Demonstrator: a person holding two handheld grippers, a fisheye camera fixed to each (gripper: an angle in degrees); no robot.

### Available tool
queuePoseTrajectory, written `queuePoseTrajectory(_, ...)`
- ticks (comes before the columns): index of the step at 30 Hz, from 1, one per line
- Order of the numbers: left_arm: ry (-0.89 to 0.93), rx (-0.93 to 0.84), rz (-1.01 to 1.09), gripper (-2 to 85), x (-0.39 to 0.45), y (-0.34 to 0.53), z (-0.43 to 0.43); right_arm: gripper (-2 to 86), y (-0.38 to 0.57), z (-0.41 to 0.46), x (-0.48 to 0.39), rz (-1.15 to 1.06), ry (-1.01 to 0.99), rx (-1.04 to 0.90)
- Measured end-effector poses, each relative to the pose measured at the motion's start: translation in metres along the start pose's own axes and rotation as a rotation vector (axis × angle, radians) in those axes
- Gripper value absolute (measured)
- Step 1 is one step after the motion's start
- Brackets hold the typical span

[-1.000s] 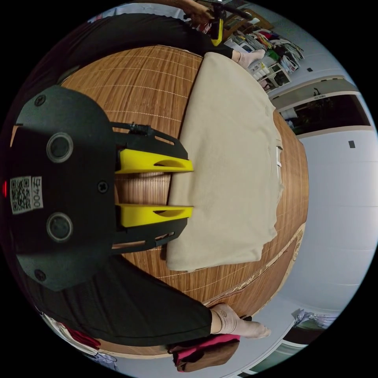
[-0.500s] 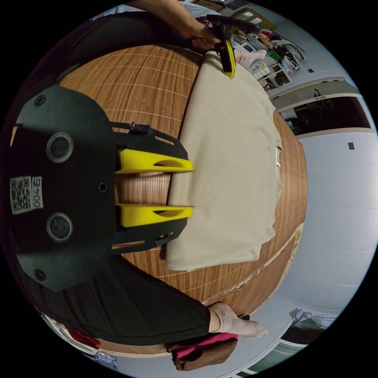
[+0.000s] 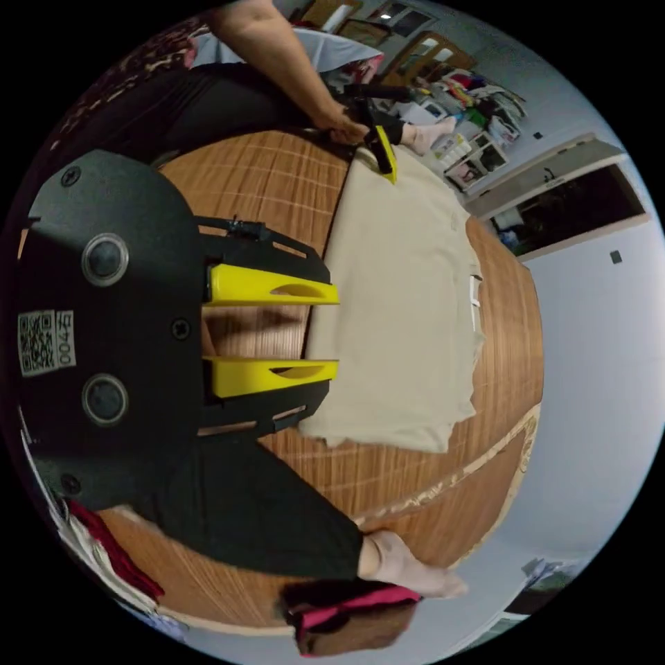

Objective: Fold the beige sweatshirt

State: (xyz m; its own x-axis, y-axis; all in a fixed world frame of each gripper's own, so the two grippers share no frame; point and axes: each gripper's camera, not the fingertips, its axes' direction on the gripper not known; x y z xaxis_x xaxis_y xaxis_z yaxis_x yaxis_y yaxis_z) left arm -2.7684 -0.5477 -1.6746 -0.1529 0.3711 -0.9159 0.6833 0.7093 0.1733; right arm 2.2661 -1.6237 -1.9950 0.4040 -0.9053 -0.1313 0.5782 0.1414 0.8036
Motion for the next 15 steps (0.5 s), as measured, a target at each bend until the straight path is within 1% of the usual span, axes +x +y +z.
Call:
queuePoseTrajectory(2, 0.006, 0.0, -0.003, 7.4, -0.009, 0.0, 0.002, 11.0, -0.018, -0.043, 0.018, -0.1, 0.086, -0.06)
queuePoseTrajectory(5, 0.008, 0.001, -0.003, 7.4, -0.018, -0.001, 0.004, 10.0, -0.045, -0.068, 0.064, -0.173, 0.11, -0.183)
queuePoseTrajectory(8, 0.012, 0.002, -0.004, 7.4, -0.028, -0.003, 0.006, 10.0, -0.057, -0.056, 0.103, -0.234, 0.036, -0.317)
queuePoseTrajectory(11, 0.016, 0.002, -0.006, 7.4, -0.037, -0.005, 0.007, 10.0, -0.054, -0.035, 0.114, -0.312, 0.049, -0.398)
queuePoseTrajectory(15, 0.011, 0.003, -0.003, 7.4, -0.045, -0.007, 0.009, 9.7, -0.062, -0.032, 0.109, -0.38, 0.075, -0.432)
